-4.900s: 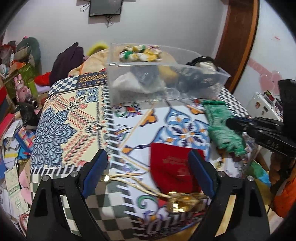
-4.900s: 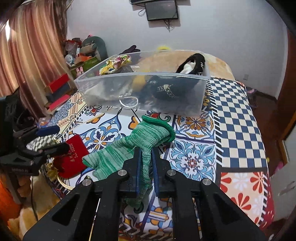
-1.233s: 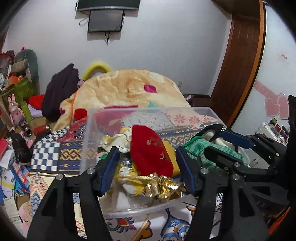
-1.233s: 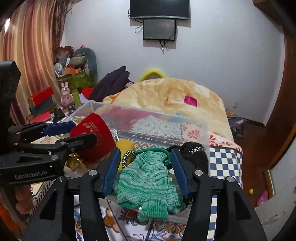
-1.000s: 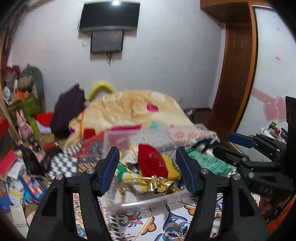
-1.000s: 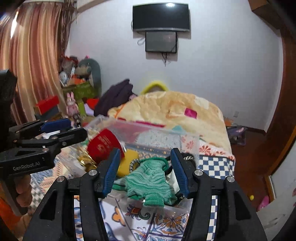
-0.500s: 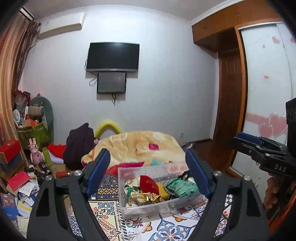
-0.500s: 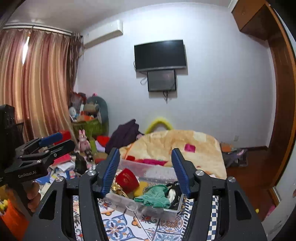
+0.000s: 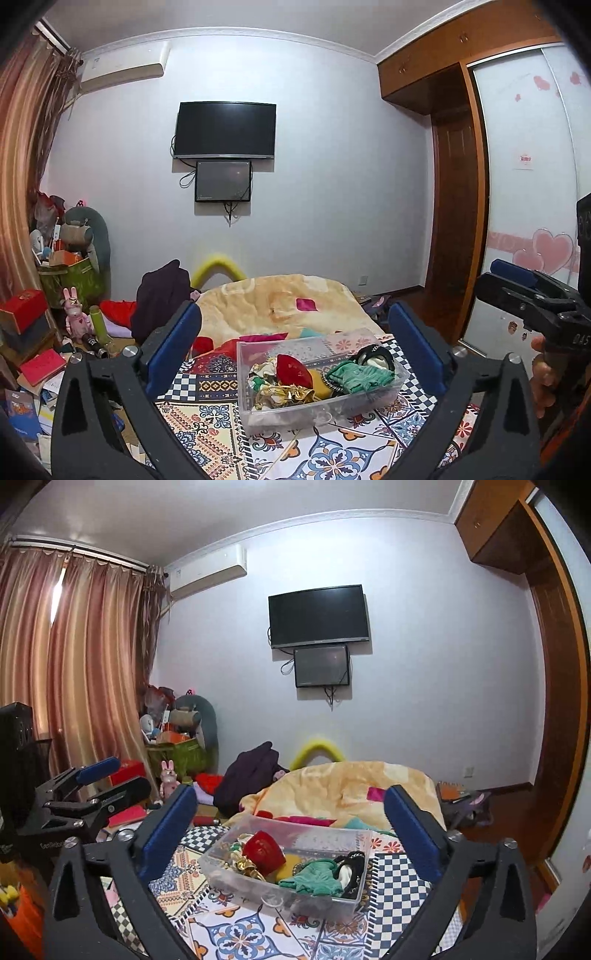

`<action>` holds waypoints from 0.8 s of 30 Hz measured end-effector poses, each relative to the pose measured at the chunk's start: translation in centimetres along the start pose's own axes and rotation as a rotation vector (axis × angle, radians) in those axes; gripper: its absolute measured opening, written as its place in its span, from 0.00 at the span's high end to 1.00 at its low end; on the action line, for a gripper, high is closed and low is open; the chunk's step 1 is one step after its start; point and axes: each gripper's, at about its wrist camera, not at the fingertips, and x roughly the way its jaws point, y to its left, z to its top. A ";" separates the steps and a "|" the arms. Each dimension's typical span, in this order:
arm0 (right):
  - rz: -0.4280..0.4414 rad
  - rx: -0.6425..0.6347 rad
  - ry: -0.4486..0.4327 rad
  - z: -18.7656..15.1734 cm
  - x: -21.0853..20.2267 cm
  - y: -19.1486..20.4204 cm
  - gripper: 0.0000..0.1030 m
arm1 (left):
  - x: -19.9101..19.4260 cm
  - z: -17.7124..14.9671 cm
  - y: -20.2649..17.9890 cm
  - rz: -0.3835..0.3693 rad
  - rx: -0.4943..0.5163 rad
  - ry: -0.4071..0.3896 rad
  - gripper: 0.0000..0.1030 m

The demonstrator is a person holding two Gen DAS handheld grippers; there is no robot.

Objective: Organize soft objects

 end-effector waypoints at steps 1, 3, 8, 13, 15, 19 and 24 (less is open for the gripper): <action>0.001 0.001 -0.002 0.0 -0.1 -0.1 0.00 | 0.0 0.0 0.0 -0.002 -0.001 0.002 0.00; 0.005 0.004 -0.002 -0.1 -0.3 -0.1 0.00 | 0.0 -0.1 0.0 -0.005 -0.007 0.007 0.00; -0.001 0.001 -0.003 -0.4 -0.5 -0.2 0.00 | 0.0 -0.2 0.1 -0.003 -0.011 0.010 0.00; 0.003 0.008 -0.004 -0.5 -0.8 -0.3 0.00 | 0.0 -0.2 0.0 0.000 -0.005 0.009 0.00; -0.001 0.007 -0.005 -0.6 -0.8 -0.3 0.00 | -0.1 -0.2 0.0 -0.002 -0.004 0.010 0.00; 0.000 0.008 -0.005 -0.5 -0.9 -0.3 0.00 | -0.1 -0.2 -0.1 -0.004 -0.001 0.011 0.00; -0.002 0.006 -0.006 -0.5 -1.0 -0.3 0.00 | -0.2 -0.3 -0.2 -0.008 0.001 0.011 0.00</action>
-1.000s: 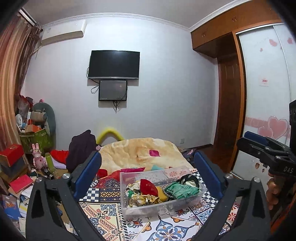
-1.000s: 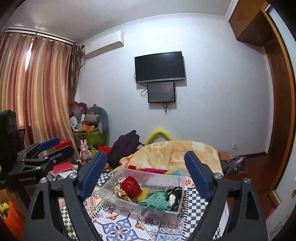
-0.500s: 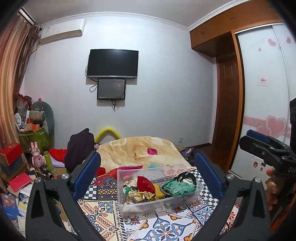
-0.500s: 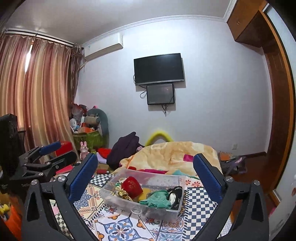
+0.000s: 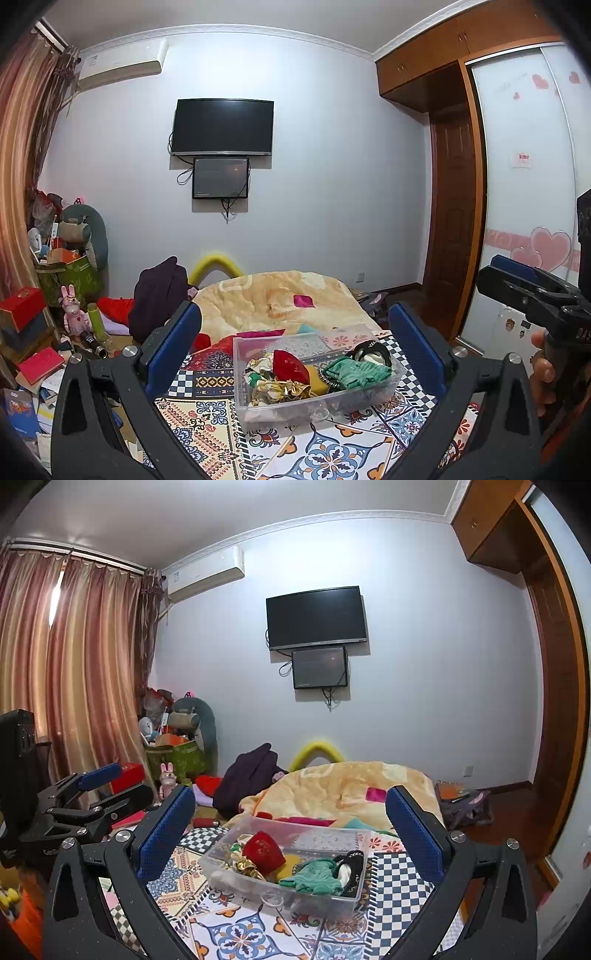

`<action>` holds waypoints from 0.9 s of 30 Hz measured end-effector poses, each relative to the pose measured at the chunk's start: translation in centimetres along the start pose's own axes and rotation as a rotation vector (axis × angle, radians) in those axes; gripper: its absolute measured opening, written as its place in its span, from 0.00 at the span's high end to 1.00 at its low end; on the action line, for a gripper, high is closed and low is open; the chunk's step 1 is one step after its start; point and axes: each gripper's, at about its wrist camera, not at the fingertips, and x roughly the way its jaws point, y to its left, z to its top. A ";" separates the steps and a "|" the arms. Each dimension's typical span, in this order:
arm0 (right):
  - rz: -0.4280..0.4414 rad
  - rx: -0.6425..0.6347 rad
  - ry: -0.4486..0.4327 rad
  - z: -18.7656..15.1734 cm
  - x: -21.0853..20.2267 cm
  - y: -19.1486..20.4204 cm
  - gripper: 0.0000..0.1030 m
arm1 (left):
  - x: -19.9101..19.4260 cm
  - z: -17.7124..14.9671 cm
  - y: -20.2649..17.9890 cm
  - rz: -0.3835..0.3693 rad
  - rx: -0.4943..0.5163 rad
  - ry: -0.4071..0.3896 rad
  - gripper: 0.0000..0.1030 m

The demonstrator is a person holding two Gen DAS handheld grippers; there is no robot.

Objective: Organize soft objects

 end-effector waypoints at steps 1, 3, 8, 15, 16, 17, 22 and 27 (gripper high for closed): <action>0.000 0.000 0.000 -0.1 0.0 0.0 0.00 | 0.0 0.0 0.0 -0.001 0.001 0.001 0.00; 0.002 0.000 0.000 -0.1 0.0 0.0 0.00 | 0.0 0.0 0.0 -0.001 0.001 0.000 0.00; 0.002 0.001 -0.001 -0.1 -0.1 0.0 0.00 | -0.1 0.1 0.0 -0.004 0.003 -0.004 0.00; 0.008 0.006 0.000 0.0 -0.2 0.0 0.00 | -0.1 0.1 0.1 -0.007 -0.002 0.001 0.00; 0.008 0.006 0.000 -0.1 -0.3 0.1 0.00 | -0.1 0.1 0.1 -0.007 -0.003 0.002 0.00; 0.007 0.005 0.000 0.0 -0.3 0.1 0.00 | -0.1 0.2 0.1 -0.008 -0.003 0.002 0.00; 0.006 0.005 -0.001 0.0 -0.4 0.2 0.00 | 0.0 0.2 0.1 -0.009 -0.003 0.004 0.00; 0.007 0.005 -0.003 0.1 -0.5 0.4 0.00 | 0.0 0.2 0.0 -0.008 -0.003 0.003 0.00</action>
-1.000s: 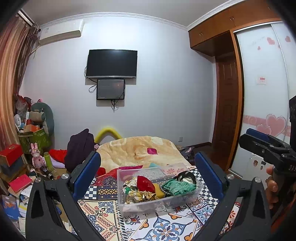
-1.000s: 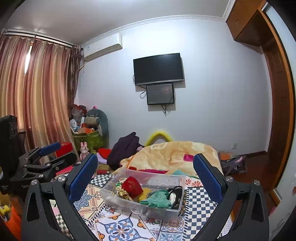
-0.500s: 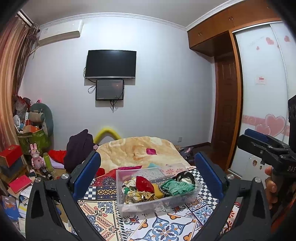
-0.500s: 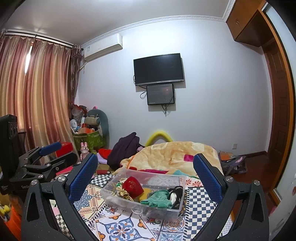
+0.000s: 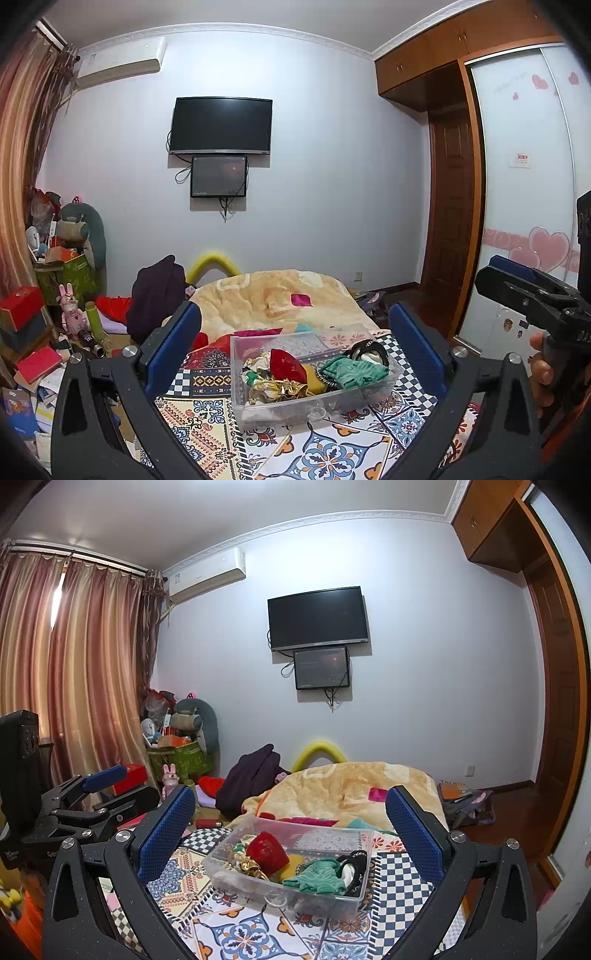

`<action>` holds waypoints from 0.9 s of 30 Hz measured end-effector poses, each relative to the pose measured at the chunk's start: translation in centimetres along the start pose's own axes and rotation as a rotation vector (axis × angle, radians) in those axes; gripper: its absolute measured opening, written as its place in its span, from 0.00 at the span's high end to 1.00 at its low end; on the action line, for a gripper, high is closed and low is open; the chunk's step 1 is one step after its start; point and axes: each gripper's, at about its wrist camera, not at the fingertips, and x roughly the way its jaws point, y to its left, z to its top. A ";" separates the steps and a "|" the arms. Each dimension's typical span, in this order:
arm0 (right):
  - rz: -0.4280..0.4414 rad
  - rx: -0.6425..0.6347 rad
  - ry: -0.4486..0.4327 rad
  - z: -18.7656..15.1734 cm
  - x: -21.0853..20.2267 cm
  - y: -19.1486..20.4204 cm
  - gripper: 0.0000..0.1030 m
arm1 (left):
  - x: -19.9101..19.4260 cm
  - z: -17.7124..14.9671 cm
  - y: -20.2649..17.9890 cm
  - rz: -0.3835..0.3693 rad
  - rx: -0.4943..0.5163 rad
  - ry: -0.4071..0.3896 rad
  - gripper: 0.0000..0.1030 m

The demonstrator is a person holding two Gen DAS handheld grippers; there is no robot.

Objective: Organize soft objects

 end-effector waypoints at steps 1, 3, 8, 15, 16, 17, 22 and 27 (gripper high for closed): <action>-0.001 0.000 0.000 0.0 0.0 0.0 0.00 | 0.0 0.0 0.0 0.000 0.000 0.000 0.00; -0.001 -0.001 0.000 0.0 0.0 0.0 0.00 | 0.0 0.0 0.0 -0.002 -0.002 0.001 0.00; 0.000 0.001 -0.001 0.0 0.0 0.0 0.00 | 0.0 -0.1 -0.1 -0.004 0.000 0.001 0.00; 0.001 0.002 0.000 0.0 -0.1 0.0 0.00 | 0.0 -0.3 -0.2 -0.013 0.002 0.003 0.00; 0.001 0.002 0.000 0.0 -0.1 0.0 0.00 | 0.0 -0.3 -0.2 -0.011 0.003 0.002 0.00; 0.001 0.001 0.000 0.1 -0.1 0.0 0.00 | 0.0 -0.3 -0.2 -0.007 0.004 0.004 0.00; 0.003 0.001 0.002 0.0 -0.1 0.1 0.00 | 0.3 -0.3 -0.2 -0.018 0.001 0.021 0.00; 0.001 0.000 0.007 0.0 0.0 0.1 0.00 | 0.3 -0.3 -0.2 -0.025 0.004 0.023 0.00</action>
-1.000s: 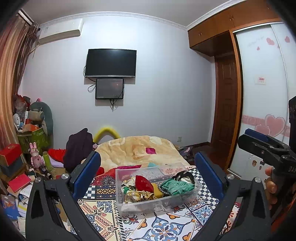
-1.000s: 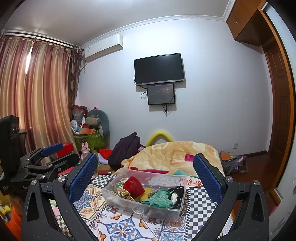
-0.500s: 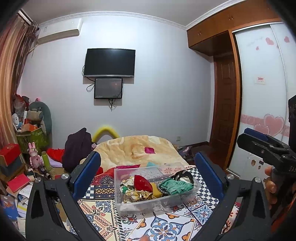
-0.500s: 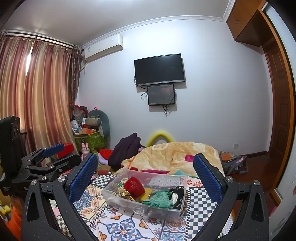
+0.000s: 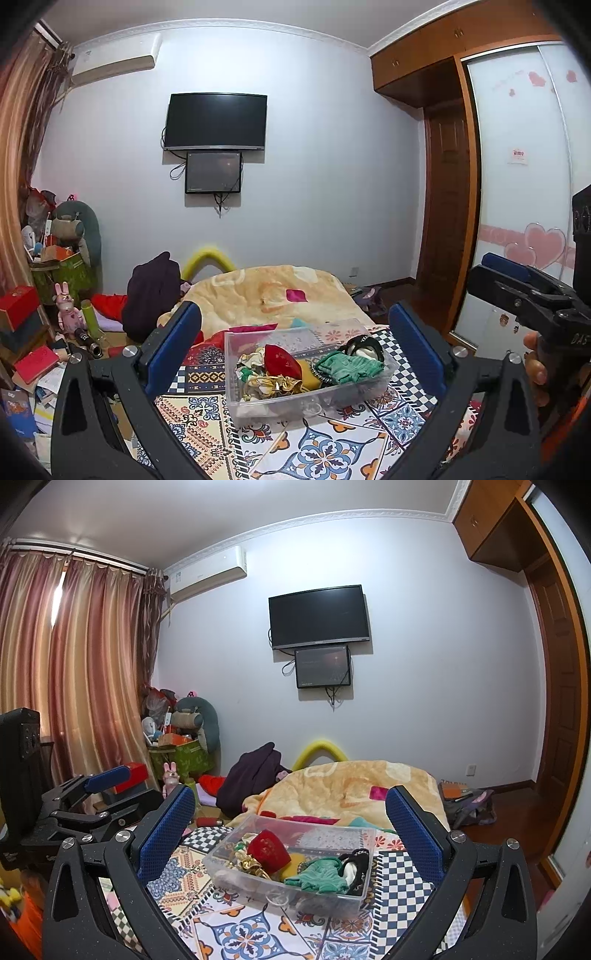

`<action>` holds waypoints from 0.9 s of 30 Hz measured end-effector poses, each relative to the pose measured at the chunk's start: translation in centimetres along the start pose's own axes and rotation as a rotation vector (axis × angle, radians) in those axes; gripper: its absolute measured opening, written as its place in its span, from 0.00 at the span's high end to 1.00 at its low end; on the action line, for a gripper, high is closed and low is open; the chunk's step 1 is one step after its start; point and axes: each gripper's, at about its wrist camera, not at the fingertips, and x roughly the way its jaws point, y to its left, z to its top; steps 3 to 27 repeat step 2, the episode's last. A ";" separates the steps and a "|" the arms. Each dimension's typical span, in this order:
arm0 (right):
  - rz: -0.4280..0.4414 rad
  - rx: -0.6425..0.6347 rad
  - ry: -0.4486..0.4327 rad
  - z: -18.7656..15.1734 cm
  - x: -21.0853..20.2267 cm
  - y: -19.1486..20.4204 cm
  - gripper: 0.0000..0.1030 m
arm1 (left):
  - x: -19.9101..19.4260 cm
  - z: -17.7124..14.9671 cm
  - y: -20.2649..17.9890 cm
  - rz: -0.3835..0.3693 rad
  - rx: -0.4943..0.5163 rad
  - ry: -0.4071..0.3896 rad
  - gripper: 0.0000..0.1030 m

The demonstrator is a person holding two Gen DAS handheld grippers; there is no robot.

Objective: Organize soft objects

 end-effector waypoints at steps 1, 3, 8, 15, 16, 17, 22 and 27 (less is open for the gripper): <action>-0.001 0.000 0.002 -0.1 0.1 0.0 0.00 | -0.1 0.0 0.0 -0.002 0.001 0.000 0.00; -0.001 0.002 0.003 -0.1 0.0 0.0 0.00 | 0.0 0.1 0.0 -0.005 0.003 0.000 0.00; -0.001 0.002 0.003 -0.1 0.0 0.0 0.00 | 0.0 0.1 0.0 -0.005 0.003 0.000 0.00; -0.001 0.002 0.003 -0.1 0.0 0.0 0.00 | 0.0 0.1 0.0 -0.005 0.003 0.000 0.00; -0.001 0.002 0.003 -0.1 0.0 0.0 0.00 | 0.0 0.1 0.0 -0.005 0.003 0.000 0.00; -0.001 0.002 0.003 -0.1 0.0 0.0 0.00 | 0.0 0.1 0.0 -0.005 0.003 0.000 0.00; -0.001 0.002 0.003 -0.1 0.0 0.0 0.00 | 0.0 0.1 0.0 -0.005 0.003 0.000 0.00; -0.001 0.002 0.003 -0.1 0.0 0.0 0.00 | 0.0 0.1 0.0 -0.005 0.003 0.000 0.00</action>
